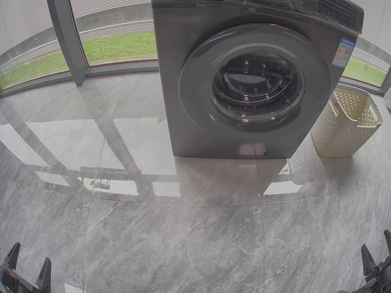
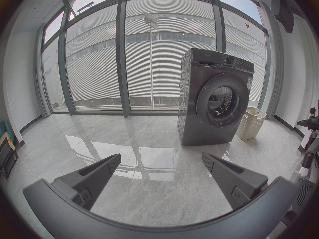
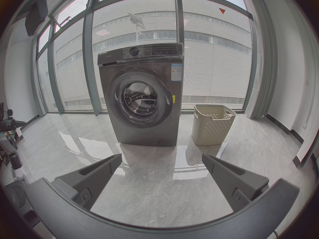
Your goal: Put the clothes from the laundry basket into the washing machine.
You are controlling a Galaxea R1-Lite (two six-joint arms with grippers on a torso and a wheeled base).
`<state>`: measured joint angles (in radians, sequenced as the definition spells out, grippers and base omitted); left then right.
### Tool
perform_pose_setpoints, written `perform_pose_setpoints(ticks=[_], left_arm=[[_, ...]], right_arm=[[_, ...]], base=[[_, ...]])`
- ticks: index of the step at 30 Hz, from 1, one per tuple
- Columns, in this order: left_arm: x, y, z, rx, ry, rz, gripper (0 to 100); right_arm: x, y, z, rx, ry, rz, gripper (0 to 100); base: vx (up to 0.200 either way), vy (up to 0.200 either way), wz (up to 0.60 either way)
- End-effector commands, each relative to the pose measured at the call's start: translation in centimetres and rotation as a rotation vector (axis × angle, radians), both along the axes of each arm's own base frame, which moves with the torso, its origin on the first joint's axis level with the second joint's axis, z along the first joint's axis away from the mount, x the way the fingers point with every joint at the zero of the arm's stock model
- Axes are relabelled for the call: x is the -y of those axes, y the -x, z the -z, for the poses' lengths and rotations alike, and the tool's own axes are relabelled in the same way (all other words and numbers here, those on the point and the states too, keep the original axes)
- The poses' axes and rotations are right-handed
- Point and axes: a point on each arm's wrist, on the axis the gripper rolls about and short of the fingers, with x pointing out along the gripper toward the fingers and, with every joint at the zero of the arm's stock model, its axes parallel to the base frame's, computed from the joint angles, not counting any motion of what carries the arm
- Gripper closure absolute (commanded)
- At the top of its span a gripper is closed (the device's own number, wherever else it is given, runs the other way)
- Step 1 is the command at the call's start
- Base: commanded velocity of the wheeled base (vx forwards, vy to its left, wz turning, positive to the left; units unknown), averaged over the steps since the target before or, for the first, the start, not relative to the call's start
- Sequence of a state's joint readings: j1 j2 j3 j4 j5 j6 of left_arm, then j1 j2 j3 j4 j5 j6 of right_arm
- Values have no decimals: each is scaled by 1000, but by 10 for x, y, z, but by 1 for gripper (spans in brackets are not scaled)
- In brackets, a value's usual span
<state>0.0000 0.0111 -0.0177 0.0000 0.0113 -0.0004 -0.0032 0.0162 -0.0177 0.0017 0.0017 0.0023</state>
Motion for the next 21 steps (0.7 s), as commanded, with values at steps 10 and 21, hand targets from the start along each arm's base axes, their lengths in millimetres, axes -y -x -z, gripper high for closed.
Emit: perform_pose_setpoints(ticks=[10,21], left_arm=[[0,-1,5,-13,0,1,0],[0,-1,5,-13,-2,1,0]], right_arm=[[-1,-13,-56,-32,-28,-121,0],[-37,-140,-76,-291,-95,-416,0]], base=[[0,-200,0],[0,-127,0]])
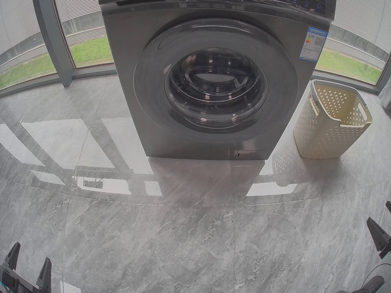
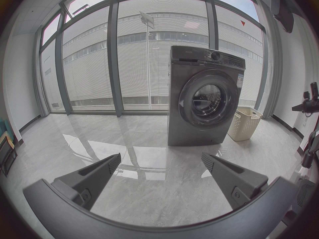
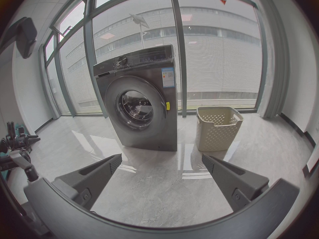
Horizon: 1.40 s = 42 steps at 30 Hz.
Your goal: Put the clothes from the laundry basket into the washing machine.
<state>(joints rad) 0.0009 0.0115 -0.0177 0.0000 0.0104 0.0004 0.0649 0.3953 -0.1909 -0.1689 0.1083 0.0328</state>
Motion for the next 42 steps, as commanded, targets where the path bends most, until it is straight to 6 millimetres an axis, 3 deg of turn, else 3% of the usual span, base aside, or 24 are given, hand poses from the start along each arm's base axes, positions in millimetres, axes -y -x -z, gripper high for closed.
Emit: perform_pose_setpoints(ticks=[1,8,14,25,38,42], left_arm=[[0,-1,5,-12,-1,1,0],[0,-1,5,-14,-1,1,0],[0,-1,5,-15,0,4,0],[0,-1,5,-14,7,4,0],[0,-1,5,-14,5,4,0],[0,-1,5,-14,10,4,0]], right_arm=[[-43,-114,-8,-255,-70,-292,0],[-99,-155,-11,-340,-176,-347,0],[-117,-174,-23,-302,-198,-358,0],[-127,-196,-35,-256,-219,-349,0],[-118,-209,-60,-165,-255,-308,0],[-115,-214,-69,-96,-273,-277,0]], base=[[0,0,0],[0,0,0],[200,0,0],[200,0,0],[200,0,0],[0,0,0]])
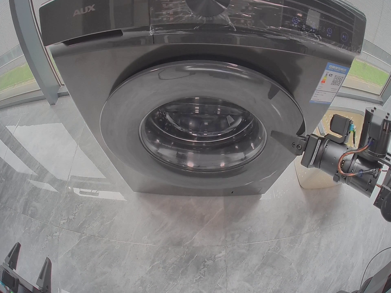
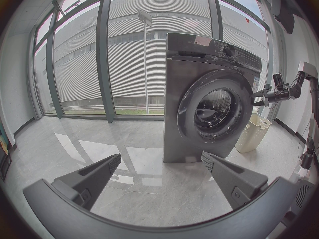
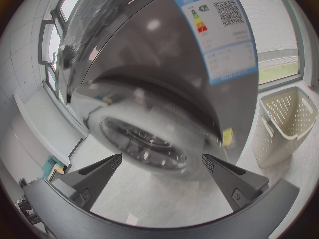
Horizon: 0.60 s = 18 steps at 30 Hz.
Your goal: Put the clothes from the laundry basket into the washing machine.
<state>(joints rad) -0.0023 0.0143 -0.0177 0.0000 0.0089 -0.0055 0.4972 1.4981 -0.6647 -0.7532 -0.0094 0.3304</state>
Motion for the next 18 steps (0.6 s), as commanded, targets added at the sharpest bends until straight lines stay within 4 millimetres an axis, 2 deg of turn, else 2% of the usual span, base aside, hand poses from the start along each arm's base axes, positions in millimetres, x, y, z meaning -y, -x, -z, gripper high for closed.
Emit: perform_pose_setpoints(ticks=[1,2,5,13,15,18], left_arm=[[0,-1,5,-11,4,-1,0],[0,-1,5,-11,4,-1,0],[0,-1,5,-9,7,0,0],[0,-1,5,-9,7,0,0],[0,-1,5,-9,8,0,0],[0,-1,4,-8,11,0,0]], right_arm=[[2,-2,-7,36,-14,24,0],[3,-6,-15,97,-43,89,0],[4,-4,-15,117,-53,123,0],[6,18,7,61,6,77,0],[9,62,25,39,57,-86,0],[20,99,42,36,84,-237,0]], base=[[0,0,0],[0,0,0],[0,0,0],[0,0,0],[0,0,0],[0,0,0]])
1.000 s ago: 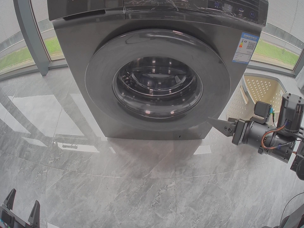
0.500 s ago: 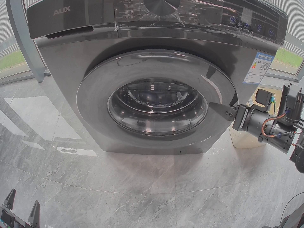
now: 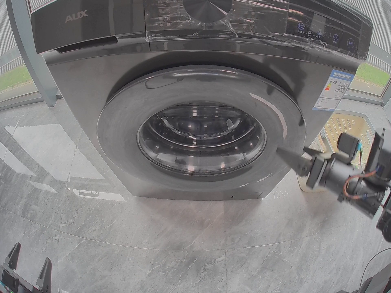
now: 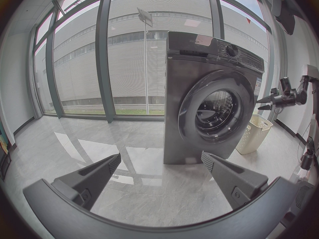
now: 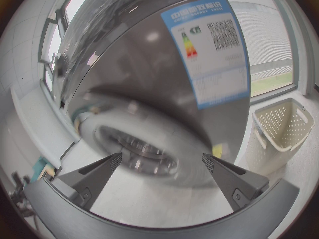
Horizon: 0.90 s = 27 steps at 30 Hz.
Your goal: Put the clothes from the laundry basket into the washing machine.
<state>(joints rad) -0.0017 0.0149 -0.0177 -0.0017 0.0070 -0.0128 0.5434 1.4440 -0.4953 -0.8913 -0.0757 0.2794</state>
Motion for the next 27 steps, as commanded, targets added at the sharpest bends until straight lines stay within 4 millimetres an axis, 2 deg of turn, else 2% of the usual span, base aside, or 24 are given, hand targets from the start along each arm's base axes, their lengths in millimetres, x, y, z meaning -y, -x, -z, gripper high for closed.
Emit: perform_pose_setpoints(ticks=[1,3,5,7,8,10,12,13,19,25,27], left_arm=[[0,-1,5,-9,6,-1,0],[0,-1,5,-11,4,1,0],[0,-1,5,-11,4,1,0],[0,-1,5,-11,4,1,0],[0,-1,5,-11,4,1,0],[0,-1,5,-11,3,2,0],[0,-1,5,-11,4,2,0],[0,-1,5,-11,3,2,0],[0,-1,5,-11,3,4,0],[0,-1,5,-11,3,4,0],[0,-1,5,-11,3,4,0]], right_arm=[[22,83,28,-6,63,-285,0],[41,110,38,50,93,-309,0],[48,117,40,77,95,-299,0],[73,136,47,150,84,-193,0],[76,137,48,156,83,-174,0],[95,153,50,196,83,-11,0],[99,157,52,199,85,23,0],[110,178,58,245,98,120,0],[118,215,74,235,160,275,0],[118,216,82,238,164,362,0],[116,215,91,209,187,423,0]], base=[[0,0,0],[0,0,0],[0,0,0],[0,0,0],[0,0,0],[0,0,0],[0,0,0],[0,0,0],[0,0,0],[0,0,0],[0,0,0]])
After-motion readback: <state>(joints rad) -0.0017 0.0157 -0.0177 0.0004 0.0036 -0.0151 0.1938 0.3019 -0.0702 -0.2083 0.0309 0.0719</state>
